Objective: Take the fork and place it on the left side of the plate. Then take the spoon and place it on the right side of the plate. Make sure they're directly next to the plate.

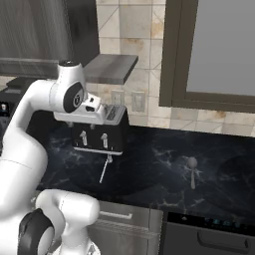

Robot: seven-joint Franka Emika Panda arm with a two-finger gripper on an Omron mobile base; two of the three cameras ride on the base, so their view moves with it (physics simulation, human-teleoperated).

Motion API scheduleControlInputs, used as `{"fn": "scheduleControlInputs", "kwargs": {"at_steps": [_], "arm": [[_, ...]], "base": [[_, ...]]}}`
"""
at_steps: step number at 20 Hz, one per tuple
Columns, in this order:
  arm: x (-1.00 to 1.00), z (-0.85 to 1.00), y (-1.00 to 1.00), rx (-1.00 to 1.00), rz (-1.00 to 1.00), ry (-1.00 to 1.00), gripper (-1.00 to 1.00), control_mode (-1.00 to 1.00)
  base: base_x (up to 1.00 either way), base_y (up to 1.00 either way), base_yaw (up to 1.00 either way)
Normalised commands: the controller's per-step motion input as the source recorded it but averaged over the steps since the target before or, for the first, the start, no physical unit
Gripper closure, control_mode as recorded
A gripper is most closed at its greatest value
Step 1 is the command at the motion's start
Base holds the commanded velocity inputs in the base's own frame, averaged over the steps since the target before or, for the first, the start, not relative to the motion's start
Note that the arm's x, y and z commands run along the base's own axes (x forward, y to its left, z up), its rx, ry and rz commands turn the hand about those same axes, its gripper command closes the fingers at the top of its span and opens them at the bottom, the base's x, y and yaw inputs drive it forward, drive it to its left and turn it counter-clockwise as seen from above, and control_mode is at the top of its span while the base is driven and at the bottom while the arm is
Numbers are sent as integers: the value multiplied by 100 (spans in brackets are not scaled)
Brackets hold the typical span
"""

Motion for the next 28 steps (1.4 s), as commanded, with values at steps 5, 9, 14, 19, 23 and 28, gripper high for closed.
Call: {"fn": "scheduleControlInputs", "kwargs": {"at_steps": [5,9,14,19,23,28], "arm": [[-11,-37,-10,0,0,3,-100,-100],[17,-39,-6,-1,0,13,-100,-100],[25,-52,-11,-2,0,5,-100,-100],[8,-69,-10,-6,0,0,-100,-100],[11,-68,-13,-6,0,0,-100,-100],[10,-67,-9,-3,0,0,-100,-100]], "base": [[0,0,0],[0,0,0],[0,0,0],[0,0,0],[0,0,0],[0,0,0]]}}
